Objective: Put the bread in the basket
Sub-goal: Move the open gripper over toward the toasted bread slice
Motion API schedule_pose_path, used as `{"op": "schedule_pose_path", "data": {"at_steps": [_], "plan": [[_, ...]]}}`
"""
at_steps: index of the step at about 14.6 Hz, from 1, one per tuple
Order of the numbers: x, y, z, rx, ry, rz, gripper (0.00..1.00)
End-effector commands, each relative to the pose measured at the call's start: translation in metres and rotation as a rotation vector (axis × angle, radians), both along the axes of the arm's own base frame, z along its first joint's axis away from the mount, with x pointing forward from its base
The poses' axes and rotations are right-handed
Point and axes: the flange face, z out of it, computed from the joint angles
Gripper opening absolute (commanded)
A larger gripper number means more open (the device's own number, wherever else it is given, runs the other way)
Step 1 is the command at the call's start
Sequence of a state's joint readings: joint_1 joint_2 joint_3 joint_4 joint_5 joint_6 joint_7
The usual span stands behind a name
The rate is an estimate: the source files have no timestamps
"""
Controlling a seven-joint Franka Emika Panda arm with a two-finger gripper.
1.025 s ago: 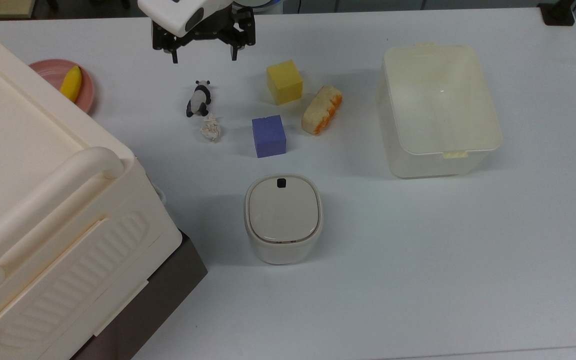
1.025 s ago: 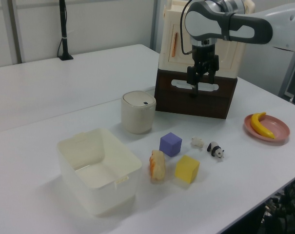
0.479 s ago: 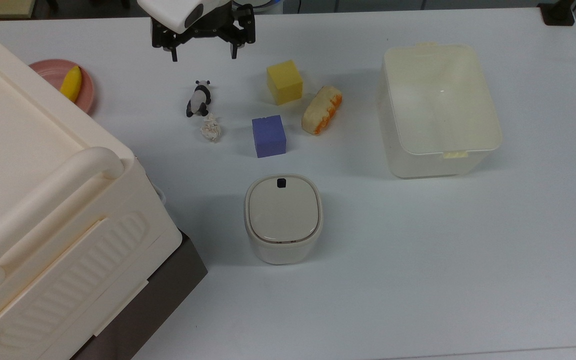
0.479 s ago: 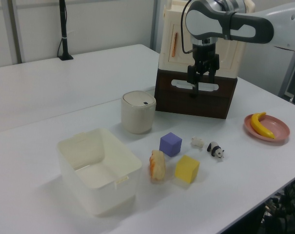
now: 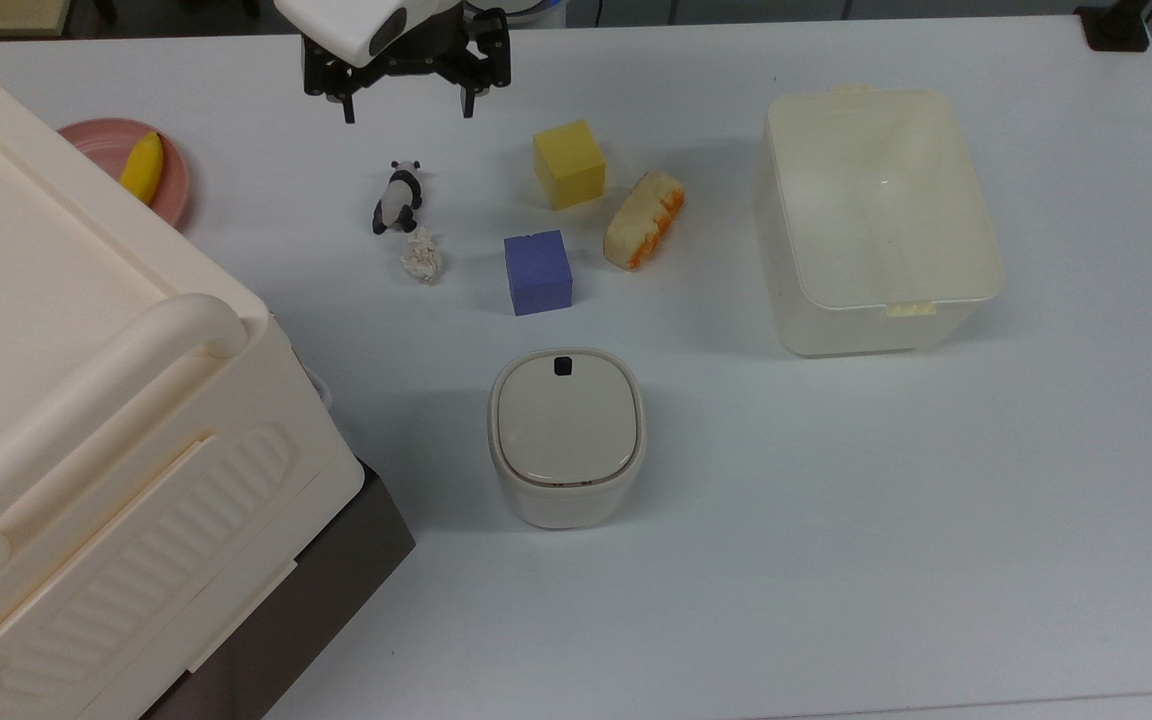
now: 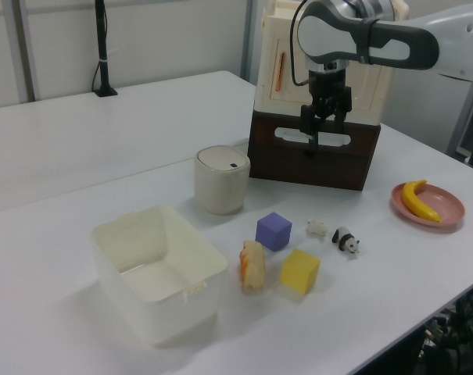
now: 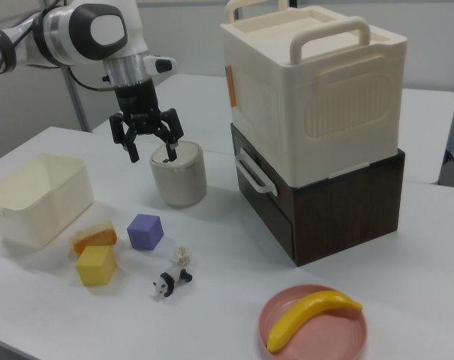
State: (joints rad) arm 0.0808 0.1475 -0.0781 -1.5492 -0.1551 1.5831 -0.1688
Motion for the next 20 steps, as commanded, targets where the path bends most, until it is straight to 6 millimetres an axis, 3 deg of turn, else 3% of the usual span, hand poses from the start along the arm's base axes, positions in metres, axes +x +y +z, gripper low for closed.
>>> {"op": "schedule_pose_path", "data": {"at_steps": [1, 5, 8, 15, 18, 20], "plan": [[-0.005, 0.003, 0.007, -0.01, -0.027, 0.025, 1.0], [-0.004, 0.003, 0.01, -0.006, -0.035, 0.073, 1.0], [-0.003, 0.017, 0.009, 0.009, -0.033, 0.12, 1.0], [0.0, 0.079, -0.016, 0.018, -0.054, 0.117, 1.0], [-0.009, 0.124, -0.042, 0.021, -0.001, 0.194, 1.0], [-0.015, 0.145, -0.051, 0.023, 0.02, 0.231, 1.0]]}}
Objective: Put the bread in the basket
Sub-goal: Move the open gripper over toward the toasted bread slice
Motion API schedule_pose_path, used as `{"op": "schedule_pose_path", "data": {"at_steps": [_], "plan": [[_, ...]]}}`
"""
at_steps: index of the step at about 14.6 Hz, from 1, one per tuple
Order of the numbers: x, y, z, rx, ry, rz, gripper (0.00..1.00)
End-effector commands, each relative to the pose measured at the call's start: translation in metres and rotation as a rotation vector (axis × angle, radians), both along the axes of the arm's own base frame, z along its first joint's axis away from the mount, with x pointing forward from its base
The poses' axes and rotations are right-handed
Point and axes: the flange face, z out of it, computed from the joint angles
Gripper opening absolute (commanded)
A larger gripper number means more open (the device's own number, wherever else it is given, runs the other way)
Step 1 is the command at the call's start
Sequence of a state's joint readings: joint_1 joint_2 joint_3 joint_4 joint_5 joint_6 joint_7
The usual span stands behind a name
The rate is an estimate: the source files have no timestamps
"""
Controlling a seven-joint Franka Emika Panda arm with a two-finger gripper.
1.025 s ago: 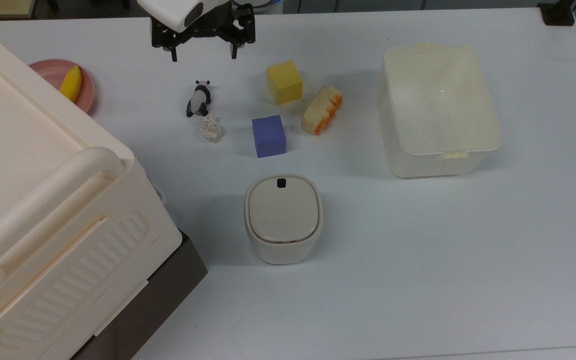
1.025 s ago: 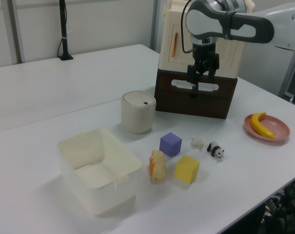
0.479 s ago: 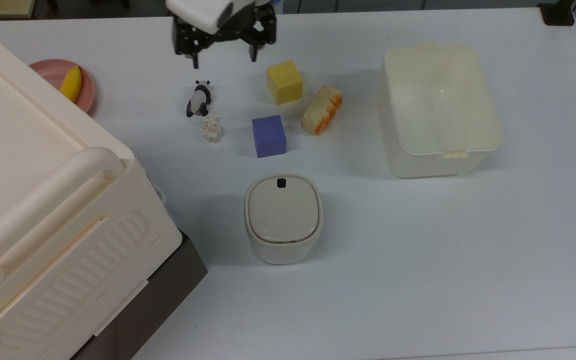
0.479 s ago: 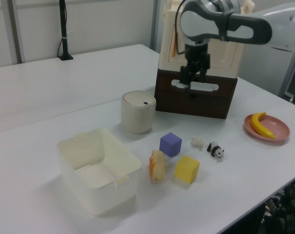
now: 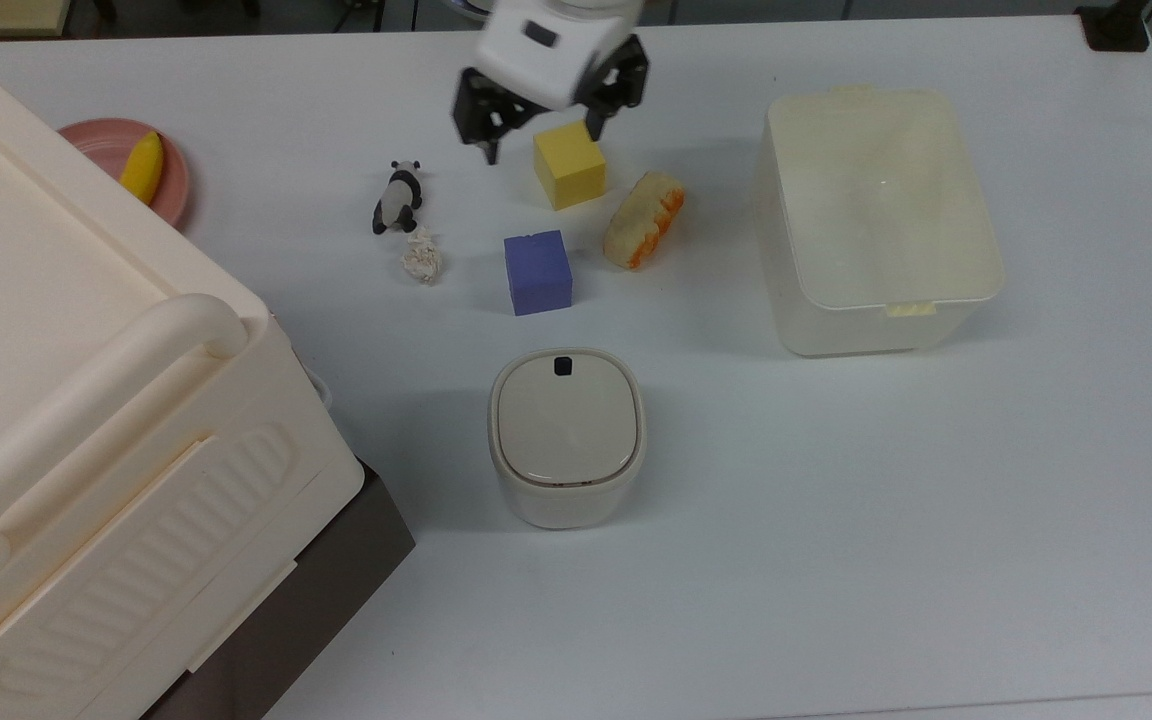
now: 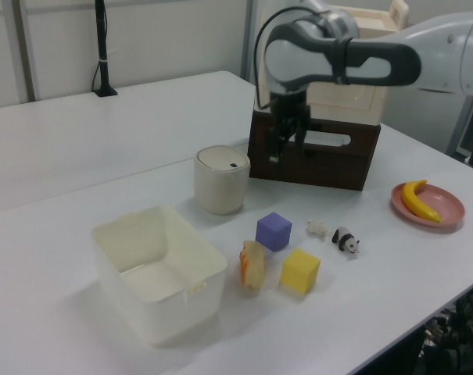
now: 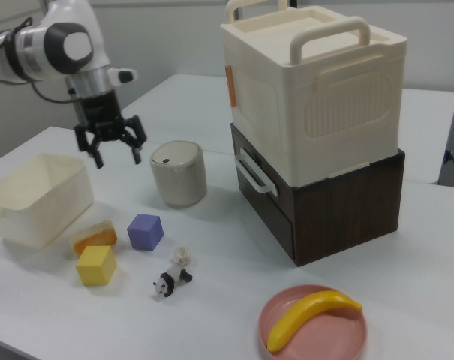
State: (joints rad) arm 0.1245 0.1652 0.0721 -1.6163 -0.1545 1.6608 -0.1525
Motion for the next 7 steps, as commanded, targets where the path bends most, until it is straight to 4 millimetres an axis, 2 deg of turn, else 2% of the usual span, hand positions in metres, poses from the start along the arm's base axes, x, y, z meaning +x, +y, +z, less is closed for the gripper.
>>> {"op": "schedule_pose_path", "data": {"at_steps": [1, 5, 7], "plan": [[-0.018, 0.049, -0.022, -0.002, 0.027, 0.073, 1.0], [-0.04, 0.092, -0.051, -0.016, 0.088, 0.167, 1.0], [-0.046, 0.097, -0.061, -0.027, 0.106, 0.182, 1.0]]}}
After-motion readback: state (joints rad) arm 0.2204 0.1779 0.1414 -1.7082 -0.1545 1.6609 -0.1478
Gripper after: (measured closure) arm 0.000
